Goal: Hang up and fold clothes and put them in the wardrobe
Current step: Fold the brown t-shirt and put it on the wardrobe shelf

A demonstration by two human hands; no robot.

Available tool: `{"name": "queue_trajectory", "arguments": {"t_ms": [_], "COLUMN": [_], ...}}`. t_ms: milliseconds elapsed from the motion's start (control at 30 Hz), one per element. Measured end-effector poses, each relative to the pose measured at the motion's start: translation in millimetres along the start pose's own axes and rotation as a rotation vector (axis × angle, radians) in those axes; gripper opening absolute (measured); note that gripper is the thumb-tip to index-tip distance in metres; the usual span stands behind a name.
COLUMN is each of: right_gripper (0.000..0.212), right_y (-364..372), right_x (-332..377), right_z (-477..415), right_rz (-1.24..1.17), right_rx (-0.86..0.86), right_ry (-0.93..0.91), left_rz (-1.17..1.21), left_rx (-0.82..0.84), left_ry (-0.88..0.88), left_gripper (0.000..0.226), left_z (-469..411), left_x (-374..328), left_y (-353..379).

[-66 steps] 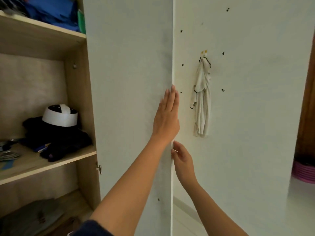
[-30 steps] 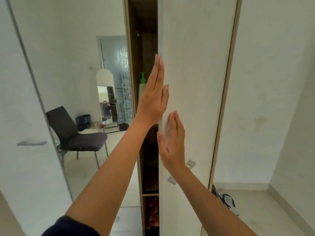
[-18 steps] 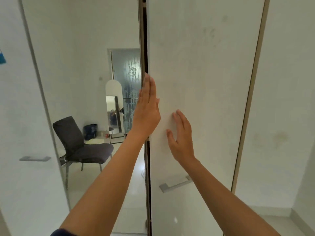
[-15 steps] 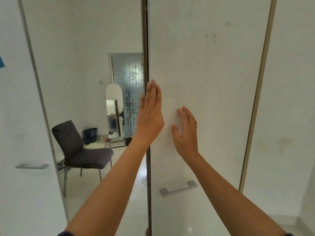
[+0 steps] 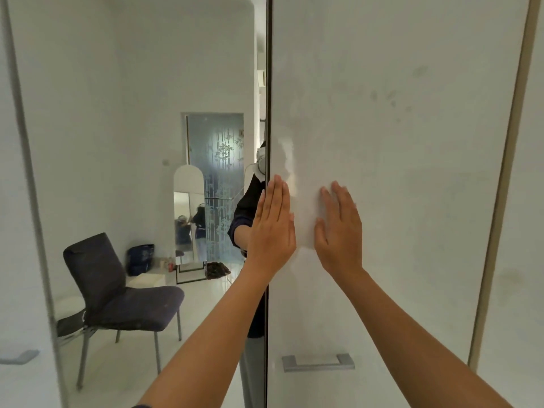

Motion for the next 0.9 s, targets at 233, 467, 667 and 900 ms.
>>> {"name": "queue_trajectory", "arguments": {"t_ms": [233, 467, 667, 900], "right_gripper": [0.051, 0.052, 0.052, 0.052], "right_y": [6.4, 22.7, 22.1, 22.1], "right_x": [-9.3, -13.6, -11.8, -14.9], "right_z": [-1.2, -4.5, -2.0, 14.7], "right_rz": [0.073, 0.148, 0.17, 0.104], "right_rx": [-0.115, -0.204, -0.209, -0.125], "right_ry": [-0.153, -0.172, -0.172, -0.12], "left_rz": [-0.069, -0.109, -0.128, -0.168], "left_rx": [-0.073, -0.04, -0.041, 0.028], "left_ry": [0.016, 0.004, -0.005, -0.115], "left_gripper": [0.059, 0.062, 0.061, 0.061], "left_z": [1.9, 1.4, 1.4, 15.1], "left_x": [5.2, 15.7, 10.8, 8.6], "left_y": [8.1, 22.8, 16.9, 16.2]}}
Point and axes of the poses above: each hand's wrist, its own z-axis away from the middle knuckle, its own y-axis out of the palm, x = y × z, the point moved 10 cm from there along -z, towards the middle knuckle, and after that the axes turned 13 degrees about y, right-handed, at the moved point
